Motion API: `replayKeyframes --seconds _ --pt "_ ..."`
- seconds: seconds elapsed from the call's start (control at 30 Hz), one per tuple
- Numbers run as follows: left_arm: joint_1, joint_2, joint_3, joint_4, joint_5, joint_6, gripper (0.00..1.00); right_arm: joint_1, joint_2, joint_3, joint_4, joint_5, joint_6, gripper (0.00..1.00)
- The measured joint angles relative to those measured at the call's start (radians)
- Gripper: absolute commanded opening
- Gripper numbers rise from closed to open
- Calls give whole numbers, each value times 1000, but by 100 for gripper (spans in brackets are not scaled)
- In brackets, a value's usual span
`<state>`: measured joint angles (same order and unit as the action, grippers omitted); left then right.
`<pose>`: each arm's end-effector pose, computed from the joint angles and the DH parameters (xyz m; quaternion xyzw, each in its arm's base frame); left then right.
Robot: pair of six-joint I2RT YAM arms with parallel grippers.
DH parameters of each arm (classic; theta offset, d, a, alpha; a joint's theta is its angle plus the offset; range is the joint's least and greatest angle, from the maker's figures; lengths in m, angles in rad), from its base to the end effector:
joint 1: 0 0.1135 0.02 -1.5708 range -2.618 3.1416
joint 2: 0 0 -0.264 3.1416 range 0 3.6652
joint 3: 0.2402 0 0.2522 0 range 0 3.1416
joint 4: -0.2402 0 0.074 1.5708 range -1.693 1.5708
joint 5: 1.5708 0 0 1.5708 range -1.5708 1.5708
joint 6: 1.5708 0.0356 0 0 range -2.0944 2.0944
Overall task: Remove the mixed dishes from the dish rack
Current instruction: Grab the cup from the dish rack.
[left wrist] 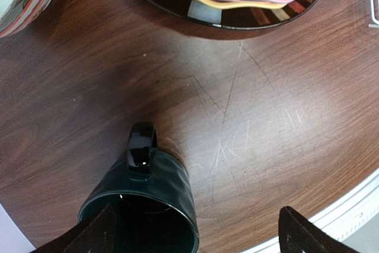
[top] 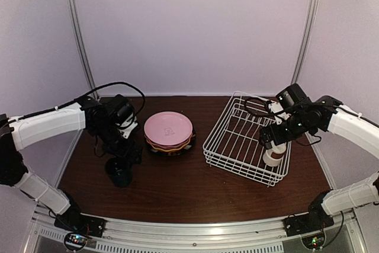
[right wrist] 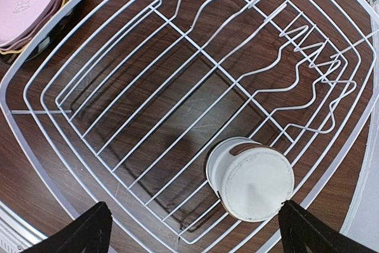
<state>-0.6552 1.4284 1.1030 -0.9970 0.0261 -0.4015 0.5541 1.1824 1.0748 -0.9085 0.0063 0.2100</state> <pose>0.2062 -0.1596 0.2471 0.1271 0.9840 -0.0736 0.1005 0.1938 0.1196 0.2980 -0.1638 0.9477 0.0993 0.2552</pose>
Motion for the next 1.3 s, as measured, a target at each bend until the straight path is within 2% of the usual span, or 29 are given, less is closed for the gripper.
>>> replayKeyframes --seconds 0.43,0.9,1.0,1.3 --pt "0 -117 17 38 -1 3 97 -152 84 -41 35 32 -23 100" --pt "0 -119 21 85 2 6 97 -169 221 -53 61 10 -28 99" --pt "0 -119 27 90 2 9 97 -169 239 -53 70 -4 -29 94" --pt "0 -122 32 137 5 11 98 -171 259 -54 56 -59 -30 71"
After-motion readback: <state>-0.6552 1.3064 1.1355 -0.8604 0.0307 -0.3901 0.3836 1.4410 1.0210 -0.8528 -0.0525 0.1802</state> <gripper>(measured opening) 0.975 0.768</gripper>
